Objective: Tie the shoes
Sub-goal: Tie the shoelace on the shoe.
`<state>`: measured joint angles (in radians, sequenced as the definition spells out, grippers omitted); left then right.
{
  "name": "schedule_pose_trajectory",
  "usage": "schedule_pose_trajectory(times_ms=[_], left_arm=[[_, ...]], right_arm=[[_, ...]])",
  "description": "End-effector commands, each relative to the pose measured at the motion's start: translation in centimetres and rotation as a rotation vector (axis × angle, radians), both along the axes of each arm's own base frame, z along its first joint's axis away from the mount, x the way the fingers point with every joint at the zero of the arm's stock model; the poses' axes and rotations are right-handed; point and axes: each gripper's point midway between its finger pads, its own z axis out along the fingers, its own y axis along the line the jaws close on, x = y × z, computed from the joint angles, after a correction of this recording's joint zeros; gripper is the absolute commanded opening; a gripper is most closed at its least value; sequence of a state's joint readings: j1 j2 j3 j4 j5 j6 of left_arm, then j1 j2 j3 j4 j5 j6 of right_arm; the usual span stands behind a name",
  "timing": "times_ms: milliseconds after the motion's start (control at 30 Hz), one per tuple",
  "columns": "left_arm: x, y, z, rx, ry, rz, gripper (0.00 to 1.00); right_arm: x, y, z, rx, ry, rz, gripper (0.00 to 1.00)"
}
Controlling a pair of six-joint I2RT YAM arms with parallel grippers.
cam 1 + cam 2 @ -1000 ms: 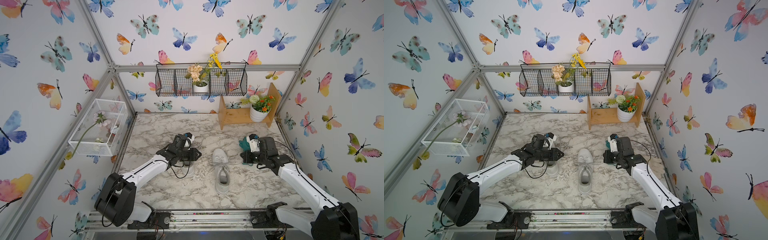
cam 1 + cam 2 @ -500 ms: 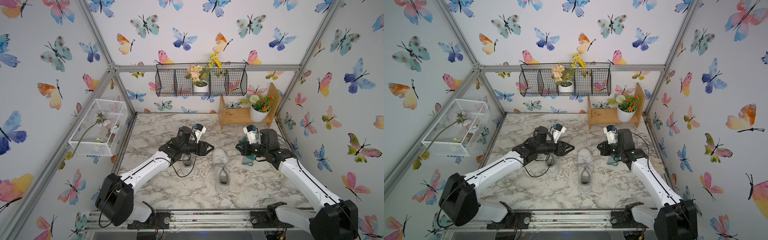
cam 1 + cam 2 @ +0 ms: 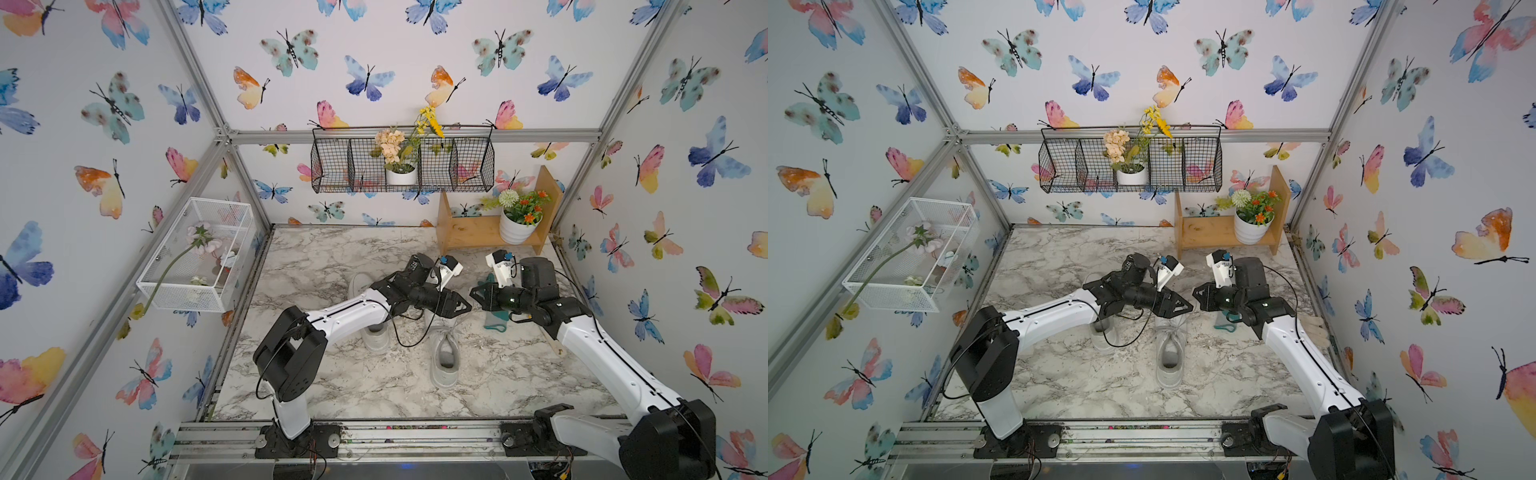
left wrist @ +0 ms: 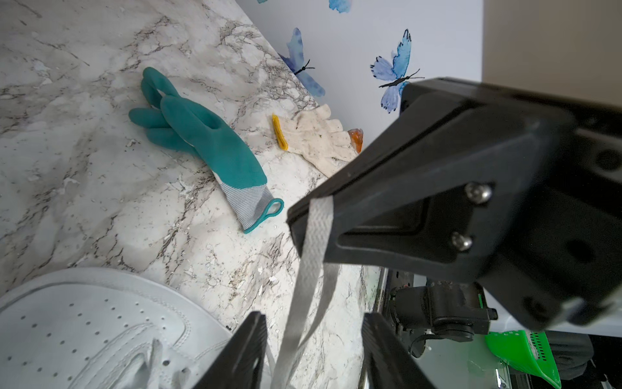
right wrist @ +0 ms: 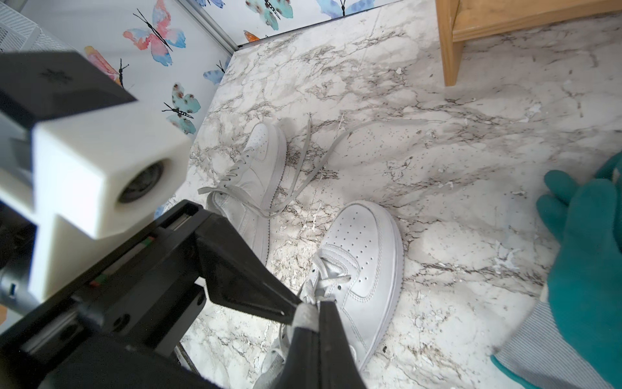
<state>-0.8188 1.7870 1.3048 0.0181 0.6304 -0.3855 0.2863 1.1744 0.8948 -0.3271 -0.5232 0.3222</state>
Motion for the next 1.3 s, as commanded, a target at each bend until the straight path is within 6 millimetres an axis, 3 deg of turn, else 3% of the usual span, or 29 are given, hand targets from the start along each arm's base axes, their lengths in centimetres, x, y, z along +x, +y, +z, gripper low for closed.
schedule_pose_trajectory(times_ms=[0,100,200,400,600,833,933,1100,1267], left_arm=[[-0.1,-0.7,0.1,-0.011,0.0,-0.025,0.38],[0.4,-0.6,-0.3,0.005,-0.005,0.001,0.2],[0.9,-0.2,-0.4,0.02,-0.02,0.038,0.01],[1.7,1.9,-0.6,0.046,-0.024,0.118,0.0],[1.9,3.4,-1.2,0.056,-0.011,0.158,0.0],[1.8,4.1,-0.9,0.055,-0.018,0.174,0.0],[1.8,4.3,-0.6,0.05,-0.022,0.177,0.0],[1.7,4.3,0.2,0.032,-0.031,0.176,0.0],[1.5,4.4,0.6,0.025,-0.036,0.177,0.0]], right_arm=[[0.1,0.3,1.3,0.036,-0.028,0.013,0.02],[0.0,0.2,1.3,0.035,-0.027,0.015,0.02],[-0.2,-0.3,1.2,0.013,-0.024,-0.007,0.1],[-0.3,-3.7,-0.6,-0.13,0.01,-0.157,0.49],[-0.3,-6.1,-3.0,-0.022,0.089,-0.309,0.67],[-0.7,-5.9,-5.6,0.204,0.217,-0.415,0.69],[-1.7,-5.0,-7.5,0.327,0.353,-0.447,0.64],[-3.2,-4.1,-10.9,0.512,0.587,-0.542,0.65],[-3.7,-3.7,-12.2,0.592,0.682,-0.586,0.68]])
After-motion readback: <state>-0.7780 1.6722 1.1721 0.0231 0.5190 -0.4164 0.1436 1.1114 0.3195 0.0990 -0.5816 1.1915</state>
